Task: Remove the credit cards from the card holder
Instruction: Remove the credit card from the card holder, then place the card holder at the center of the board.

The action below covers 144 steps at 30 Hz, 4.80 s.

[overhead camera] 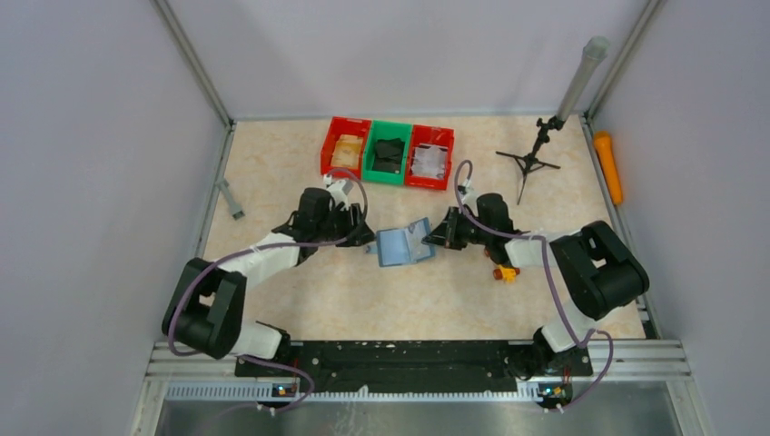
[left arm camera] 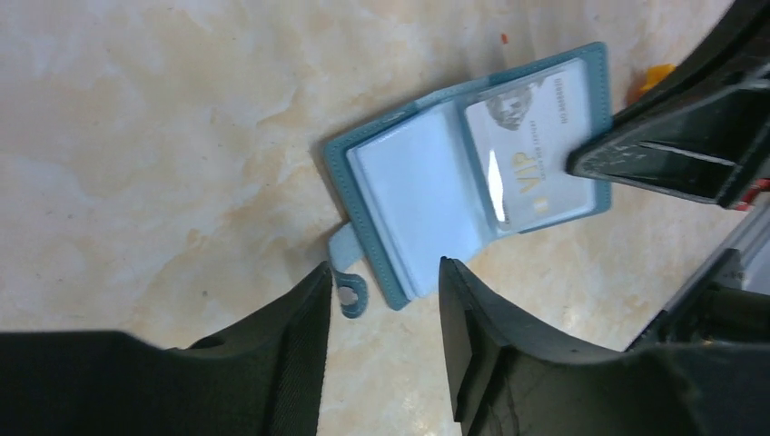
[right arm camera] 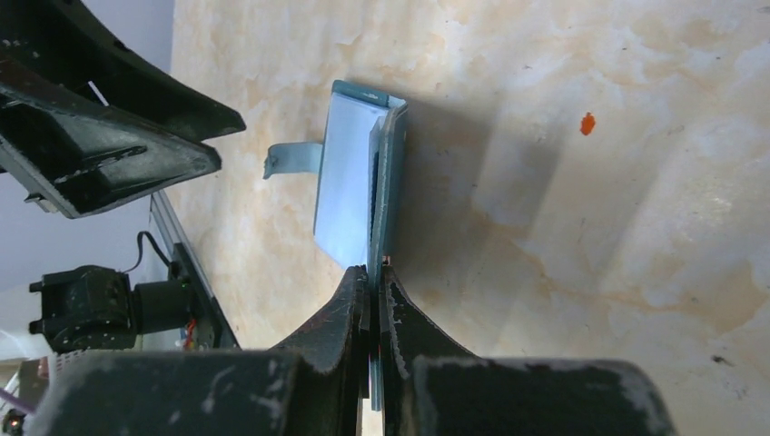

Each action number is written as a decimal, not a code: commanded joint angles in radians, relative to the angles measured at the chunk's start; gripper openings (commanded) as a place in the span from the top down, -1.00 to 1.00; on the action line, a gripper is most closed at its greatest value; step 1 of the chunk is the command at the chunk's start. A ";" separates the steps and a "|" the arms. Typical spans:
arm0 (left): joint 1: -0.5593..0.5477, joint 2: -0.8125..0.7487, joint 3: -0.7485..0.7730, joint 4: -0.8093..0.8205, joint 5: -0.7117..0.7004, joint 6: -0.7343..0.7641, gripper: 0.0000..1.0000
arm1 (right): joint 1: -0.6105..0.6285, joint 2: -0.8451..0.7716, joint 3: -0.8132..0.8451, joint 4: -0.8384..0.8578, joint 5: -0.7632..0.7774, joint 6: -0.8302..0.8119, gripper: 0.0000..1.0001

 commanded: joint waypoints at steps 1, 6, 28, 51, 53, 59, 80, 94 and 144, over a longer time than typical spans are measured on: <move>-0.002 -0.148 -0.076 0.180 0.064 -0.003 0.15 | -0.004 -0.049 0.002 0.103 -0.056 0.060 1.00; -0.003 -0.140 -0.155 0.501 0.353 -0.132 0.33 | -0.005 -0.098 0.014 0.094 -0.086 0.104 1.00; 0.010 0.031 -0.193 0.993 0.578 -0.459 -0.03 | -0.002 -0.321 -0.037 0.254 -0.252 0.356 1.00; 0.054 0.101 -0.225 1.277 0.620 -0.639 0.47 | 0.070 -0.253 -0.042 0.338 -0.252 0.415 1.00; 0.063 0.113 -0.228 1.309 0.625 -0.661 0.67 | 0.070 -0.252 -0.043 0.332 -0.250 0.407 1.00; 0.078 0.157 -0.236 1.439 0.638 -0.741 1.00 | 0.070 -0.247 -0.045 0.334 -0.239 0.394 0.76; 0.078 0.077 -0.215 1.131 0.616 -0.558 1.00 | 0.001 -0.368 -0.084 0.185 -0.177 0.304 1.00; 0.082 0.056 -0.196 0.968 0.588 -0.469 1.00 | -0.049 -0.354 -0.110 -0.017 0.000 0.165 1.00; 0.003 -0.022 -0.204 1.053 0.630 -0.463 1.00 | 0.108 -0.376 0.069 -0.099 -0.180 -0.129 0.12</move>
